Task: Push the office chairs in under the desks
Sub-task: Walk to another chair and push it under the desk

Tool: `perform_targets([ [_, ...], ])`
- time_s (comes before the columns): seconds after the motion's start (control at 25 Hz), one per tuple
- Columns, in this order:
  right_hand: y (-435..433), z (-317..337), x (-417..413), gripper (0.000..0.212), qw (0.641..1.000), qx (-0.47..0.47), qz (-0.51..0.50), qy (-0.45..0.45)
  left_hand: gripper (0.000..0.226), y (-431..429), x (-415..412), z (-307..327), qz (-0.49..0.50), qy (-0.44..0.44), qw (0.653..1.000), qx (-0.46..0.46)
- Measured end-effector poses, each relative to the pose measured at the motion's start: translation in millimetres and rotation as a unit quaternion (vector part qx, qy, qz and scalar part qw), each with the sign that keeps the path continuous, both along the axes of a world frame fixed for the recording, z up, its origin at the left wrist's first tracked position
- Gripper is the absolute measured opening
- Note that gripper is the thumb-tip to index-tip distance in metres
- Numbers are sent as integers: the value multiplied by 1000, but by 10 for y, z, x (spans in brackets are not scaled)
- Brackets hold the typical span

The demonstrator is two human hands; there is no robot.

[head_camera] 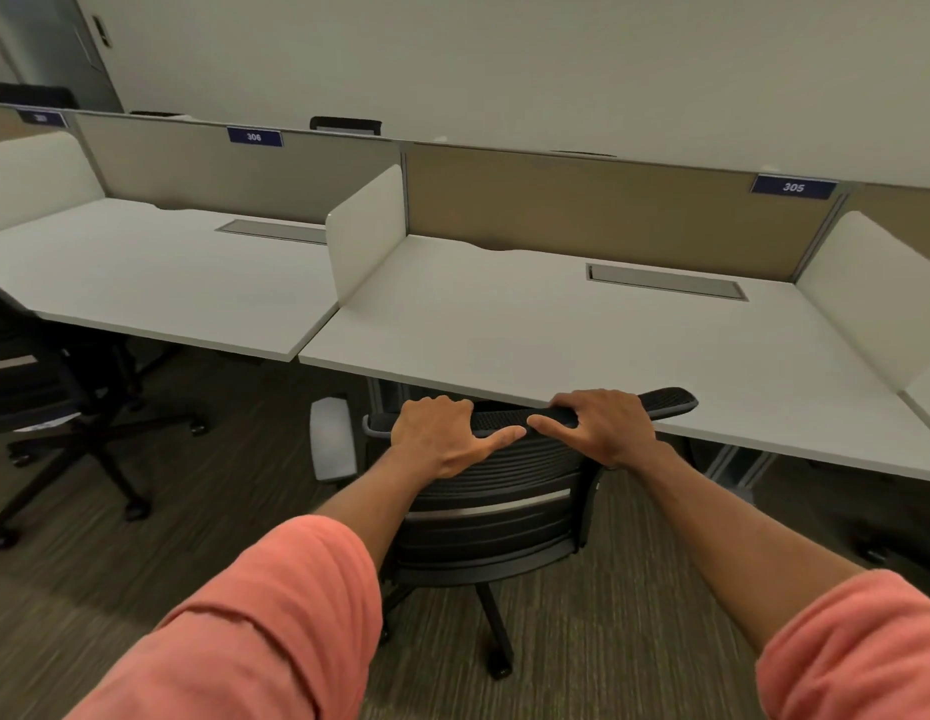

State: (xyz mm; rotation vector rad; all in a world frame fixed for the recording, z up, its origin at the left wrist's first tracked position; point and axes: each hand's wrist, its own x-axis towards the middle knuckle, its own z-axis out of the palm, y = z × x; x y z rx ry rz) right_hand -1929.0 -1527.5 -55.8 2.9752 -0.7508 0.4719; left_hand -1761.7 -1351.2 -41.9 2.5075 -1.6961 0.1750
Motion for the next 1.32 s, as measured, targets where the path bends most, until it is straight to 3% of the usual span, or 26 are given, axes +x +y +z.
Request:
perform_targets([
  [0.8,-736,42,175,94,998,12,60,21,67,-538,-37,-69,41,19,997,-68],
  [1.04,-701,70,138,96,996,29,70,41,77,-499,-105,-68,69,44,996,-32],
  [1.2,-574,122,225,102,994,78,59,57,101,-451,-75,-40,74,82,994,2],
  [1.32,-238,141,410,98,991,93,56,77,100,-254,10,-3,89,100,991,-9],
])
